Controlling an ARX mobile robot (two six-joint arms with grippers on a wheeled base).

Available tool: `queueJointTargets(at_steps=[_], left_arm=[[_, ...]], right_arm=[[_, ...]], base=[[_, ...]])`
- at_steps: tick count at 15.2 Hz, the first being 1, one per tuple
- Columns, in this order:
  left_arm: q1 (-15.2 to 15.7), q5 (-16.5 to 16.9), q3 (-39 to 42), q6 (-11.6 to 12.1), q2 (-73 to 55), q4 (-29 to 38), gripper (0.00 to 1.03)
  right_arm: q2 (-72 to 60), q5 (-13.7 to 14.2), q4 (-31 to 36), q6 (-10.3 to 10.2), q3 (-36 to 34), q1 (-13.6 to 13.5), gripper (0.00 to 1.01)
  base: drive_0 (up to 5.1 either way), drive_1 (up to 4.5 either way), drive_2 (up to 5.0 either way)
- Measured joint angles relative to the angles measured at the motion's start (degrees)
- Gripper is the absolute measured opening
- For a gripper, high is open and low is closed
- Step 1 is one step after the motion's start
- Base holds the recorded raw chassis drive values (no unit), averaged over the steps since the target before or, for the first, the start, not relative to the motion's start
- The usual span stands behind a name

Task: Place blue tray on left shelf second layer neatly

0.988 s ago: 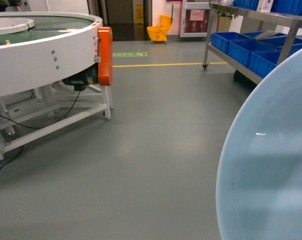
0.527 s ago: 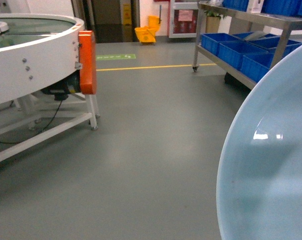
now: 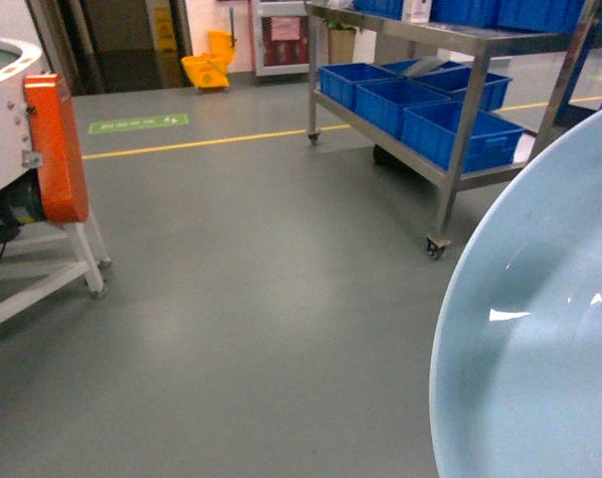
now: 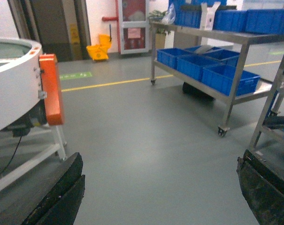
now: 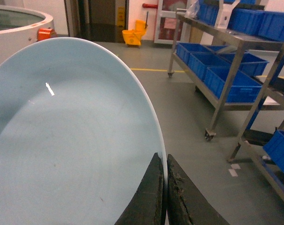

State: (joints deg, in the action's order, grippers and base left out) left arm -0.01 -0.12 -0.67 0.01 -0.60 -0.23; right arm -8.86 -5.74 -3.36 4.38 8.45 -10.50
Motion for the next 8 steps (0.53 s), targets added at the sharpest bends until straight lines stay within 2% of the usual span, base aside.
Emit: queueJointTargets(at_steps=[5, 8], left_arm=[[0.0, 0.1, 0.0, 0.0, 0.0, 0.0, 0.98], [0.0, 0.1, 0.0, 0.0, 0.0, 0.0, 0.98]], right_arm=[[0.6, 0.0, 0.3, 0.0, 0.0, 0.0, 0.02], [0.6, 0.0, 0.3, 0.0, 0.0, 0.0, 0.02]], base=[[-1.9, 2.4, -6.2], [-1.8, -1.77, -1.8]])
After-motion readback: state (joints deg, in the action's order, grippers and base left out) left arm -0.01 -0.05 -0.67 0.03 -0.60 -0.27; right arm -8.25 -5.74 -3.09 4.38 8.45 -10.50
